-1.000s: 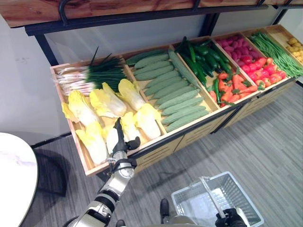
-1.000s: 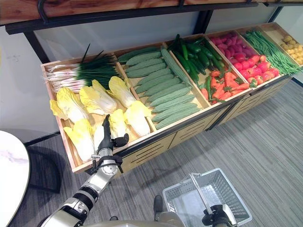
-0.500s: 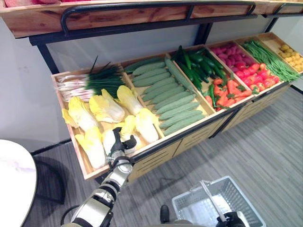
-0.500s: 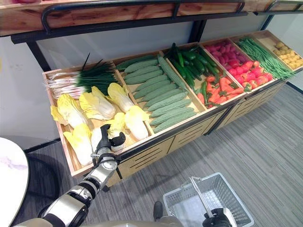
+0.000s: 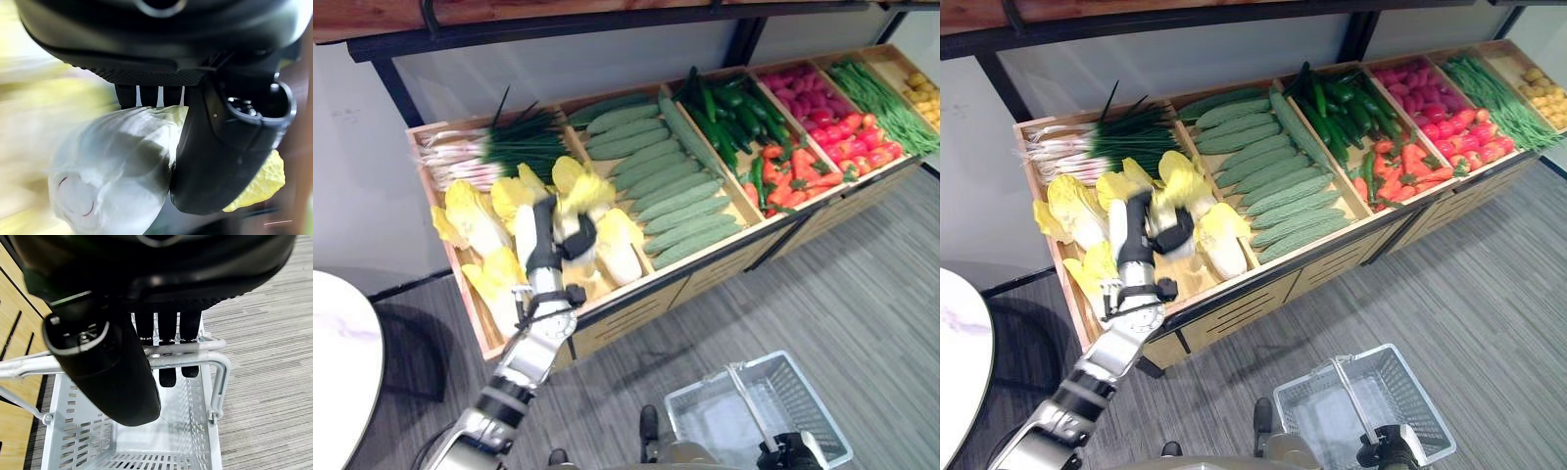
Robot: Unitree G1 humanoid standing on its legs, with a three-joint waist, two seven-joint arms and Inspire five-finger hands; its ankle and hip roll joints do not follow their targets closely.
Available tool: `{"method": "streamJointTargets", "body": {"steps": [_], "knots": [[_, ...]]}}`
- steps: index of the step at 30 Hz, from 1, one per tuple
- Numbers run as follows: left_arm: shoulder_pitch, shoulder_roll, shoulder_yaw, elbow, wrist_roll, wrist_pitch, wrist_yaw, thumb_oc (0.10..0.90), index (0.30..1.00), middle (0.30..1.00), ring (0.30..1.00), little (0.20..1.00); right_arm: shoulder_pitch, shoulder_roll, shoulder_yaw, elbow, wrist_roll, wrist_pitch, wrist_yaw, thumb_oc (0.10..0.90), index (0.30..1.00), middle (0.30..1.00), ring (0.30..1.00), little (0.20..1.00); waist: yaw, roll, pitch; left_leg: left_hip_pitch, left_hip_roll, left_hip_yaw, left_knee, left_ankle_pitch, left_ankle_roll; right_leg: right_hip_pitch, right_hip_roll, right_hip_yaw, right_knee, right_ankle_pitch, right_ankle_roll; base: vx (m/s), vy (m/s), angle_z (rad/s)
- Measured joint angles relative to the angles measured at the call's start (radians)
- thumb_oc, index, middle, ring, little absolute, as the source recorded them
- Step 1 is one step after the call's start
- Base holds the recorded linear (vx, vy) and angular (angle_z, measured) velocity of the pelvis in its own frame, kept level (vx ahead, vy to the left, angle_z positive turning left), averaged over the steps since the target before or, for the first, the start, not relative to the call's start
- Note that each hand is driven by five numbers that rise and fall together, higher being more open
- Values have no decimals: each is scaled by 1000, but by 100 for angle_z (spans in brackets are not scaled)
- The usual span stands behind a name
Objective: Get the vegetables into the basket
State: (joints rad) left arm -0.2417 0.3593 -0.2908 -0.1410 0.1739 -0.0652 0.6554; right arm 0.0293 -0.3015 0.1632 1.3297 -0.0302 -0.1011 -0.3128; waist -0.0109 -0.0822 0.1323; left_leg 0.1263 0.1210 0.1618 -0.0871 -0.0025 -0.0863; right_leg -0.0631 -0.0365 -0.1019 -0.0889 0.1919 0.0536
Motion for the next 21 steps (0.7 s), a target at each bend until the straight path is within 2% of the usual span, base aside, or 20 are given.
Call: {"method": "streamJointTargets", "body": {"steps": [3, 6, 7, 9, 10, 13, 17, 21], "knots": [[27, 16, 59, -65, -1, -51, -55, 400, 300, 300, 300, 300, -9, 0, -2, 5, 1, -3, 6, 400, 300, 300, 300, 300, 10, 6, 0, 7, -4, -12, 0, -1, 1, 14, -7, -10, -1, -8, 9, -22, 46, 12], [113, 63, 75, -115, -103, -94, -150, 400, 300, 300, 300, 300, -12, 0, -22, 5, 8, -5, 17, 400, 300, 300, 300, 300, 17, 12, 2, 7, -6, -14, 0, -1, 1, 15, -11, -12, -5, -19, 14, -39, 51, 3], [199, 93, 79, -140, -351, -125, -279, 400, 300, 300, 300, 300, -15, -5, -41, 4, 9, -1, 34, 400, 300, 300, 300, 300, 25, 20, 2, 7, -9, -15, 0, 0, 1, 15, -13, -11, -5, -18, 14, -26, 49, 3], [286, 106, 84, -146, -569, -139, -395, 400, 300, 300, 300, 300, -14, -16, -44, -3, 9, -1, 46, 400, 300, 300, 300, 300, 23, 26, 3, 7, -11, -15, 0, -1, 2, 15, -15, -11, -5, -19, 14, -4, 46, 0], [336, 111, 83, -117, -729, -136, -495, 400, 300, 300, 300, 300, -14, -21, -44, -4, 9, 0, 59, 400, 300, 300, 300, 300, 23, 28, 4, 7, -12, -15, 0, -1, 2, 14, -15, -9, -5, -17, 13, 5, 42, 0], [363, 95, 81, -32, -935, -134, -605, 400, 300, 300, 300, 300, -12, -23, -44, -12, 8, -1, 89, 400, 300, 300, 300, 300, 23, 27, 4, 10, -12, -13, 0, -1, 2, 16, -15, -10, -5, -17, 13, 11, 42, -2], [389, 105, 89, -10, -1063, -134, -710, 400, 300, 300, 300, 300, -11, -24, -64, -17, 6, -2, 119, 400, 300, 300, 300, 300, 20, 29, 3, 23, -14, -12, 0, -2, 3, 29, -16, -6, -1, -12, 8, 7, 65, -1], [403, 110, 96, 2, -1089, -134, -759, 400, 300, 300, 300, 300, -1, -27, -88, -21, 5, -8, 122, 400, 300, 300, 300, 300, 20, 42, -15, 34, -21, -7, -1, -5, 8, 36, -22, 3, 0, -10, 13, -12, 103, -4]]}}
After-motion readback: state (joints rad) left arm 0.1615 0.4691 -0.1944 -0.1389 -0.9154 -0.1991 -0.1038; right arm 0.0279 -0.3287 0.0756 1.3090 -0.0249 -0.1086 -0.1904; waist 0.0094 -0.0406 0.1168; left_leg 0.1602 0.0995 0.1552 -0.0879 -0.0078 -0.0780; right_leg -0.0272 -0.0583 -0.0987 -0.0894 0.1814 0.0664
